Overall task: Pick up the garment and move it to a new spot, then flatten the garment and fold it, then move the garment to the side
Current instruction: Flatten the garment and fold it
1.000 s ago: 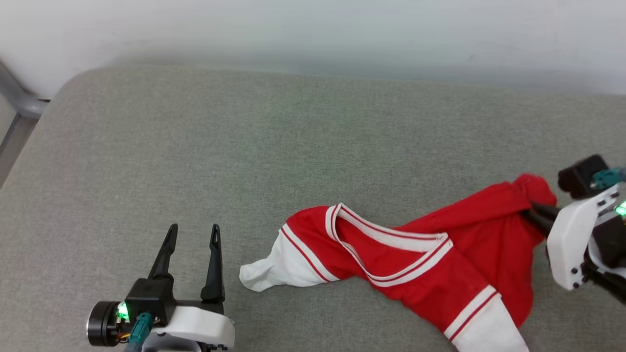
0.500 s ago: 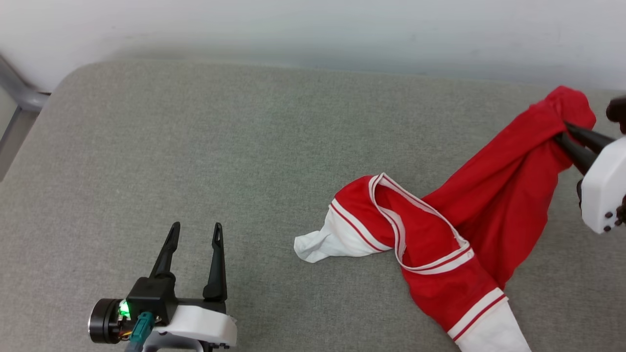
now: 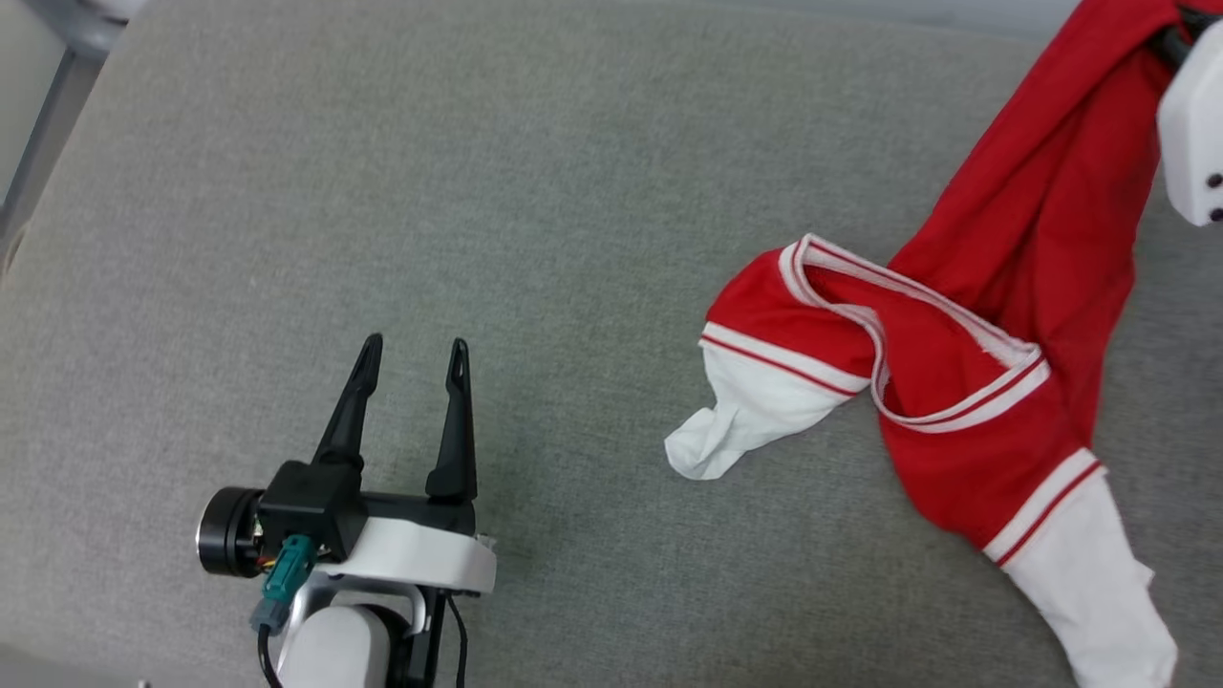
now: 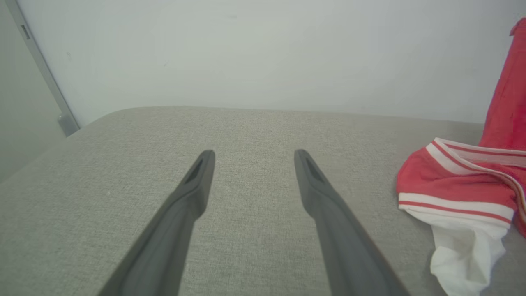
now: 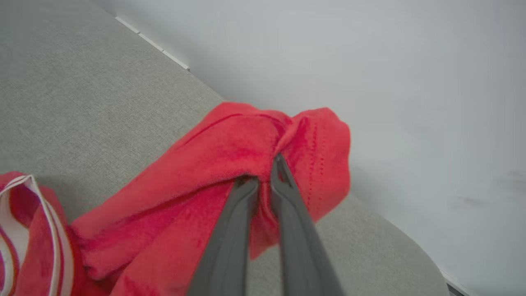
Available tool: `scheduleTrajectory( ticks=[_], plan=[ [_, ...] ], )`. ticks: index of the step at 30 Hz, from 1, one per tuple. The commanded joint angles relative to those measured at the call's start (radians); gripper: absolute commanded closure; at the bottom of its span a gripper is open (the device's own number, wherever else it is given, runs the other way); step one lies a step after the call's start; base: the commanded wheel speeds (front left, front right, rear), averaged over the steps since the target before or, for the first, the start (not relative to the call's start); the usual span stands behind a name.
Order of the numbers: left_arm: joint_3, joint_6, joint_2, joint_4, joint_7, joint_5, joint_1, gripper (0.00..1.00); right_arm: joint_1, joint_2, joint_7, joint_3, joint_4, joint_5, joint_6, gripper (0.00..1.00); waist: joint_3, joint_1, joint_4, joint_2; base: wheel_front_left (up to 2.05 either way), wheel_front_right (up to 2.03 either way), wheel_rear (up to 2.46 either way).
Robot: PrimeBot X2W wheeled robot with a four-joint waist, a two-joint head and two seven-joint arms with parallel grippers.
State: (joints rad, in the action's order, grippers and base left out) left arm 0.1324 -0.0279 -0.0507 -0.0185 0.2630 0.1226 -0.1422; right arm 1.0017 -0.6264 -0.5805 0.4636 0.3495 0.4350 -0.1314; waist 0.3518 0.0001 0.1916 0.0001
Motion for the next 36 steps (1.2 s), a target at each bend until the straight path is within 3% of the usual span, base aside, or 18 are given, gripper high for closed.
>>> scheduleTrajectory(
  ticks=[1, 10, 11, 14, 15, 16, 20, 21, 26, 31, 36],
  plan=[
    [0.007, -0.007, 0.001, 0.005, 0.003, 0.007, -0.018, 0.00, 0.030, 0.017, -0.010, 0.028, 0.038, -0.012, 0.001, 1.00, 0.055, -0.0001, 0.041, -0.0001, 0.00, 0.00, 0.00],
    [0.042, -0.022, 0.001, 0.012, 0.003, 0.036, -0.072, 0.00, 0.097, 0.049, -0.151, 0.198, 0.332, 0.024, 0.001, 1.00, 0.121, -0.0001, 0.083, -0.0001, 0.00, 0.00, 0.00],
    [0.043, -0.027, 0.001, 0.016, 0.003, 0.036, -0.081, 0.00, 0.090, 0.048, -0.170, 0.229, 0.423, 0.057, 0.001, 1.00, 0.126, -0.0001, 0.085, -0.0001, 0.00, 0.00, 0.00],
    [0.039, -0.029, 0.001, 0.014, 0.003, 0.032, -0.082, 0.00, 0.100, 0.045, -0.141, 0.224, 0.440, 0.066, 0.002, 1.00, 0.121, -0.0001, 0.080, -0.0001, 0.00, 0.00, 0.00],
    [0.037, -0.029, 0.001, 0.012, 0.003, 0.029, -0.080, 0.00, 0.108, 0.047, -0.118, 0.214, 0.444, 0.072, 0.002, 0.69, 0.115, -0.0001, 0.077, -0.0001, 0.00, 0.00, 0.00],
    [0.033, -0.029, 0.001, 0.010, 0.003, 0.028, -0.077, 0.00, 0.112, 0.052, -0.088, 0.204, 0.446, 0.079, 0.002, 0.00, 0.106, -0.0001, 0.072, -0.0001, 0.00, 0.00, 0.00],
    [0.016, -0.026, 0.001, 0.003, 0.003, 0.014, -0.047, 0.00, 0.085, 0.056, 0.045, 0.201, 0.420, 0.101, 0.001, 0.00, 0.059, -0.0001, 0.047, -0.0001, 0.00, 0.00, 0.00],
    [-0.002, -0.018, 0.001, 0.002, 0.003, 0.000, -0.026, 0.00, 0.041, 0.039, 0.160, 0.194, 0.381, 0.122, 0.001, 0.00, 0.017, -0.0001, 0.021, -0.0001, 0.00, 0.00, 0.00],
    [-0.028, -0.005, 0.001, 0.000, 0.003, -0.028, 0.014, 0.00, -0.055, 0.020, 0.375, 0.135, 0.314, 0.114, 0.001, 0.00, -0.048, -0.0001, -0.024, -0.0001, 0.00, 0.00, 0.00],
    [-0.051, 0.007, 0.001, -0.003, 0.003, -0.049, 0.054, 0.00, -0.189, 0.057, 0.559, 0.009, 0.237, 0.070, 0.001, 0.00, -0.114, -0.0001, -0.067, -0.0001, 0.00, 0.00, 0.00],
    [-0.062, 0.010, 0.001, -0.007, 0.003, -0.055, 0.097, 0.00, -0.366, 0.110, 0.648, -0.144, 0.117, -0.010, 0.001, 0.00, -0.169, -0.0001, -0.096, -0.0001, 0.00, 0.00, 0.00]
  ],
)
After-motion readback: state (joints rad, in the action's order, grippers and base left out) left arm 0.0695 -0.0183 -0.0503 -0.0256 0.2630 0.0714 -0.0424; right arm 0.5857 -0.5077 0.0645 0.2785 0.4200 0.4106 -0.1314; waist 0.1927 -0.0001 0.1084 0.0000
